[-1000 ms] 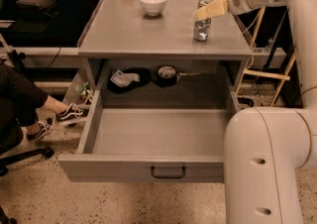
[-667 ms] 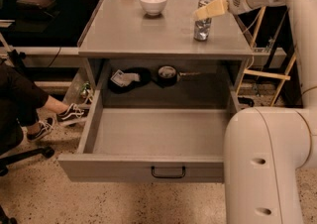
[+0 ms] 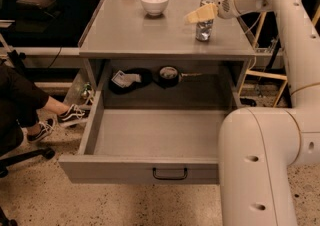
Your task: Place redbull can into top drawer
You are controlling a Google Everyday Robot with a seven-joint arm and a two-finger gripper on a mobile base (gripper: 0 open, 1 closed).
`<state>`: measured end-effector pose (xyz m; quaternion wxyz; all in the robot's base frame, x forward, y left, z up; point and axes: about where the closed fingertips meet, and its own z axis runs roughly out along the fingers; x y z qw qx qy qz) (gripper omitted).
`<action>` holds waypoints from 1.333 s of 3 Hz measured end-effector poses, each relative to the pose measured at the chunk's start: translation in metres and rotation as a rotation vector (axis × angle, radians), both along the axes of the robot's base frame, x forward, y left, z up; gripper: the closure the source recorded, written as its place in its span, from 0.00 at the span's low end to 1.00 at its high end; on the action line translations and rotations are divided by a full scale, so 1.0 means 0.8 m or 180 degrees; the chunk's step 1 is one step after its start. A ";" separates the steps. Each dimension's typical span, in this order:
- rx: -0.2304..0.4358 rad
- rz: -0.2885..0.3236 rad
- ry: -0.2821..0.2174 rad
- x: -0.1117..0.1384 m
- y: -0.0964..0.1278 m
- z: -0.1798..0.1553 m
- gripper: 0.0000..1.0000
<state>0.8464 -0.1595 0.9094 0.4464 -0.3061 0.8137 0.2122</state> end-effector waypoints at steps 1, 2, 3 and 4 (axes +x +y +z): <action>0.0000 0.0000 0.0000 0.000 0.000 0.000 0.19; 0.0000 0.0000 0.0000 0.000 0.000 0.000 0.41; 0.0000 0.0000 0.0000 0.000 0.000 0.000 0.65; 0.0075 0.0125 0.0097 -0.025 -0.004 0.007 0.88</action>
Offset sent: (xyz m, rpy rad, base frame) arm 0.0000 0.0000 0.0000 0.0000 0.0000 0.0000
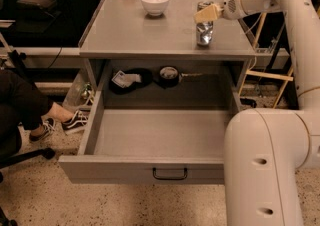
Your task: Place redbull can into top drawer
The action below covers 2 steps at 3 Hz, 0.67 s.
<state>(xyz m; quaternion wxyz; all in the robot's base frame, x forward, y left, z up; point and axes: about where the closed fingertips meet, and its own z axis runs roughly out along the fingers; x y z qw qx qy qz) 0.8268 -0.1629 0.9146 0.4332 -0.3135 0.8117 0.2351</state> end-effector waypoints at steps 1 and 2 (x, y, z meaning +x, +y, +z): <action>0.0179 0.0244 0.0198 -0.067 -0.025 0.021 1.00; 0.0389 0.0352 0.0037 -0.141 -0.060 0.083 1.00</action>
Offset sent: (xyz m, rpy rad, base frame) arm -0.2702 -0.0193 0.0113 0.2331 0.0930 0.1528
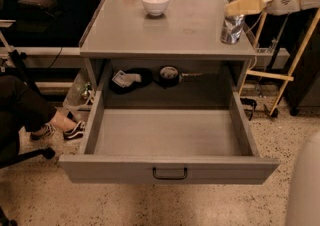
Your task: Place redbull can into top drawer
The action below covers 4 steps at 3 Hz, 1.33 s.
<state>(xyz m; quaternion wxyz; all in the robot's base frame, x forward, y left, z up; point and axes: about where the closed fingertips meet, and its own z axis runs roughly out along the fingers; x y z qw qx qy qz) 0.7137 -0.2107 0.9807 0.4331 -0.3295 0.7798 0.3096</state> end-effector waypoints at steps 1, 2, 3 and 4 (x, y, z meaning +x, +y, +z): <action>0.0097 -0.0285 -0.0705 -0.109 -0.052 0.111 1.00; 0.0094 -0.0279 -0.0664 -0.105 -0.053 0.103 1.00; 0.0141 -0.0183 -0.0647 -0.113 -0.033 0.079 1.00; 0.0302 -0.0108 -0.0859 -0.144 -0.003 0.064 1.00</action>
Offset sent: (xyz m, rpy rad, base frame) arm -0.0479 -0.0292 0.0616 0.0171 -0.1548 -0.0493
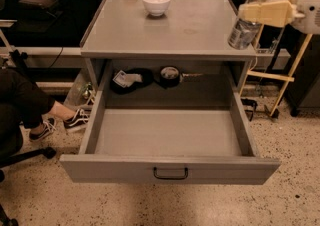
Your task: Place redbull can into top drawer
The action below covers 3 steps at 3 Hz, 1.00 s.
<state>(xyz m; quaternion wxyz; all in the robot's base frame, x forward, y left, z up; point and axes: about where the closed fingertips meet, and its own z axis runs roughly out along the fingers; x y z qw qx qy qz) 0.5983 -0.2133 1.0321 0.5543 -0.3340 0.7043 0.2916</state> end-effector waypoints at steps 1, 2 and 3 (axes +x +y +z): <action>0.0000 -0.0069 -0.0142 -0.013 -0.003 -0.019 1.00; -0.0003 -0.0068 -0.0142 -0.013 -0.003 -0.019 1.00; -0.0142 -0.0057 -0.0088 -0.012 0.010 -0.059 1.00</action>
Offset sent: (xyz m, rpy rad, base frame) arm -0.0100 -0.0023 -0.0136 0.0055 -0.0443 -0.0222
